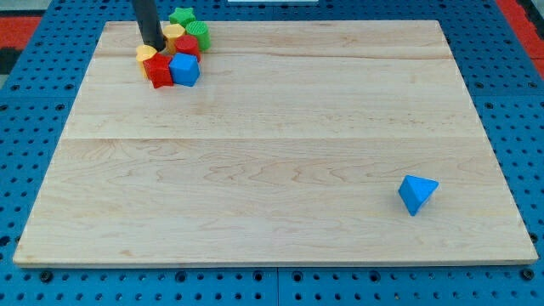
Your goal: Slide green star towards top center
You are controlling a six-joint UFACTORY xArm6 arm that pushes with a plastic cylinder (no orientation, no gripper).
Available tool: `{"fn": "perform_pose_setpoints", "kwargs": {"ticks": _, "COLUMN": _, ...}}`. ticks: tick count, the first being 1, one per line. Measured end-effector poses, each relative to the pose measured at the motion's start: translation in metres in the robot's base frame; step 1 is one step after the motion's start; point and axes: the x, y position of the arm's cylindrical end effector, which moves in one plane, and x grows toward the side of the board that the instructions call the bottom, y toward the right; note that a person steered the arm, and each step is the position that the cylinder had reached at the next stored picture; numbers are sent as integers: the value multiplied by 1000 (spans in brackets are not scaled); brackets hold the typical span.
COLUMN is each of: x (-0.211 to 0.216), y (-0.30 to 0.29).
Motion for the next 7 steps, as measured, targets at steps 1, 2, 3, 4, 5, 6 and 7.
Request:
{"fn": "perform_pose_setpoints", "kwargs": {"ticks": 1, "x": -14, "y": -87}}
{"fn": "perform_pose_setpoints", "kwargs": {"ticks": 2, "x": -51, "y": -94}}
{"fn": "perform_pose_setpoints", "kwargs": {"ticks": 3, "x": -67, "y": -66}}
{"fn": "perform_pose_setpoints", "kwargs": {"ticks": 4, "x": -66, "y": -38}}
{"fn": "perform_pose_setpoints", "kwargs": {"ticks": 5, "x": -67, "y": -13}}
{"fn": "perform_pose_setpoints", "kwargs": {"ticks": 6, "x": -67, "y": 15}}
{"fn": "perform_pose_setpoints", "kwargs": {"ticks": 7, "x": -67, "y": 47}}
